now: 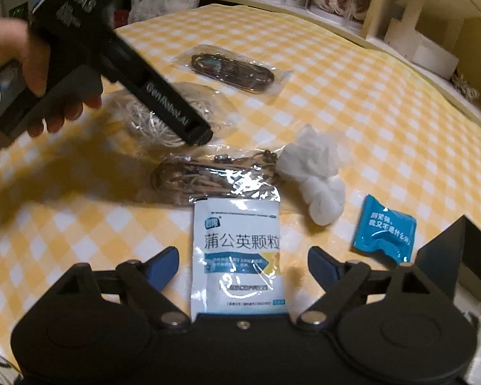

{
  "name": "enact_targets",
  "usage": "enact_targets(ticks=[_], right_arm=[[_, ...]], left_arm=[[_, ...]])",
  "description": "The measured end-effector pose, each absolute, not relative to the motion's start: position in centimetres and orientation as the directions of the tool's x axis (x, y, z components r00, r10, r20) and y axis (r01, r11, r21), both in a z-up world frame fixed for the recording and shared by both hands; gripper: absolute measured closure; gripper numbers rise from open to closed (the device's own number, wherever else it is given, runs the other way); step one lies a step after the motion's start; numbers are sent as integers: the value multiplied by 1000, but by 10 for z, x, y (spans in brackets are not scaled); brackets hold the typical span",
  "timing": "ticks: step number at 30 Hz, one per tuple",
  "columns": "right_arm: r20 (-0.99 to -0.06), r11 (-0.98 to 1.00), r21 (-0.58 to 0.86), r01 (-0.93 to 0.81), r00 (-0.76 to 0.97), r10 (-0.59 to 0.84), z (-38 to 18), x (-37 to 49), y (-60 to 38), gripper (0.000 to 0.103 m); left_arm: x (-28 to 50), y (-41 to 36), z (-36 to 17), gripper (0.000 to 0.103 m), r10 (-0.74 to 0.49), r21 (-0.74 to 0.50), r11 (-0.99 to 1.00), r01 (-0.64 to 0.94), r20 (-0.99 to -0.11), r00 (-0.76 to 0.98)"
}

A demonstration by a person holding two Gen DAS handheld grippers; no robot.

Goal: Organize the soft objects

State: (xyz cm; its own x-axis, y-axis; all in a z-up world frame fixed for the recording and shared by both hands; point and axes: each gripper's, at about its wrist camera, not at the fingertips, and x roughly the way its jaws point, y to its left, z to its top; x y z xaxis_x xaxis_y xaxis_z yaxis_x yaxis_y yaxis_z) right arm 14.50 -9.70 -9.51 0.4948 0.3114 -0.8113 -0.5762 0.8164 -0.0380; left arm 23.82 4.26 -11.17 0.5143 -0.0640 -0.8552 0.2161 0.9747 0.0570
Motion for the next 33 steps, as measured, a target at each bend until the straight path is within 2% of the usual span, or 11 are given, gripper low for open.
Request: enact_targets(ticks=[3,6,7,10,14,19,22,26,33], right_arm=[[-830,824,-6,-567,463,313,-102,153,-97,15],[-836,817,8,-576,445,322,-106,156,-94,19],[-834,817,16,-576,443,329,-106,157,-94,21],[-828,824,50,-565,437,350,-104,159,-94,39],[-829,813,43,-581,434,354,-103,155,-91,41],[-822,811,51,-582,437,365,-102,152,-91,47],[-812,828,62,-557,455,366,-99,151,-95,61],[-790,860,80,-504,493,363,-92,152,-105,66],[-748,903,100,-418,567,345,-69,152,-124,67]], left_arm=[[241,46,-114,8,-69,43,978,204,-856,512],[238,45,-113,17,-83,30,977,209,-856,510],[236,45,-112,21,-87,26,977,211,-855,511],[230,43,-111,32,-88,20,979,202,-854,512],[225,46,-106,39,-86,-6,988,155,-853,514],[217,54,-95,41,-62,2,993,117,-839,541],[210,56,-84,42,-56,8,994,109,-819,570],[200,54,-68,43,-59,14,993,116,-795,604],[189,50,-48,44,-78,5,992,125,-759,646]])
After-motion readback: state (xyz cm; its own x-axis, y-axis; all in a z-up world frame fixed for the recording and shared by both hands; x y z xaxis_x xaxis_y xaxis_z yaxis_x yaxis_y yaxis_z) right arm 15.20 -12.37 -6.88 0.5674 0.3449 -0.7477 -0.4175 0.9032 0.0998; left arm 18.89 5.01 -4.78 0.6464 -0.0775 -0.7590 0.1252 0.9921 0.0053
